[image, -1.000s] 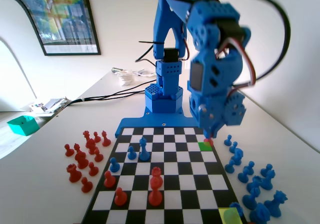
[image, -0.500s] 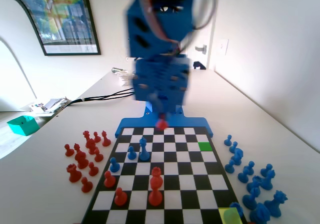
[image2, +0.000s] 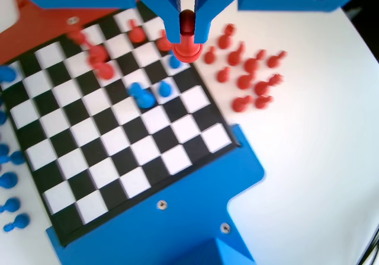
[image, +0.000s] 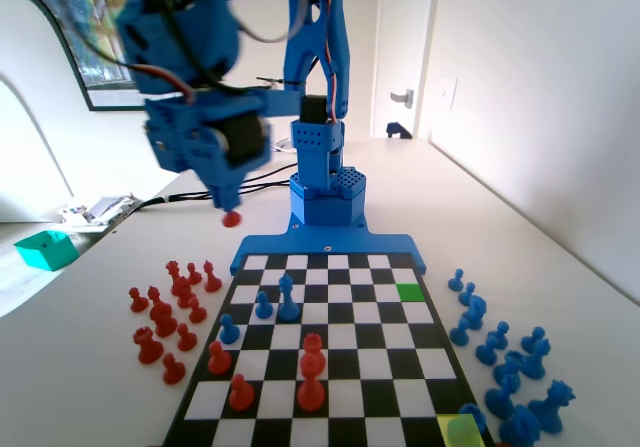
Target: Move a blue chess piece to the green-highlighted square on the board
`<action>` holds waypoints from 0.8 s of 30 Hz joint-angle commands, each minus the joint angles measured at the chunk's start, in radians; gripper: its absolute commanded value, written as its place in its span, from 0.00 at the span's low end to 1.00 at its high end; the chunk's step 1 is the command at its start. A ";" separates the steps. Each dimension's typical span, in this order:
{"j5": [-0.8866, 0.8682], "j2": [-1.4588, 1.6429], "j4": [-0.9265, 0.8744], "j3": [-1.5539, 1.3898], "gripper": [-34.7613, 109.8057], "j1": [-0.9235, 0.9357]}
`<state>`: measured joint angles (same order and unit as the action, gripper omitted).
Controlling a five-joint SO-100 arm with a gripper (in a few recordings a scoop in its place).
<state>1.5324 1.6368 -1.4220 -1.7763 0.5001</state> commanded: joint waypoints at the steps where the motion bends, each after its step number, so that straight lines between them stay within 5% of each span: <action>1: 0.052 0.041 -0.020 0.067 0.25 0.143; 14: 0.163 -0.359 -0.101 0.376 0.25 0.463; 24: 0.209 -0.526 0.063 0.396 0.25 0.531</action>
<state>1.7196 1.1060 -1.4036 -1.4220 1.0032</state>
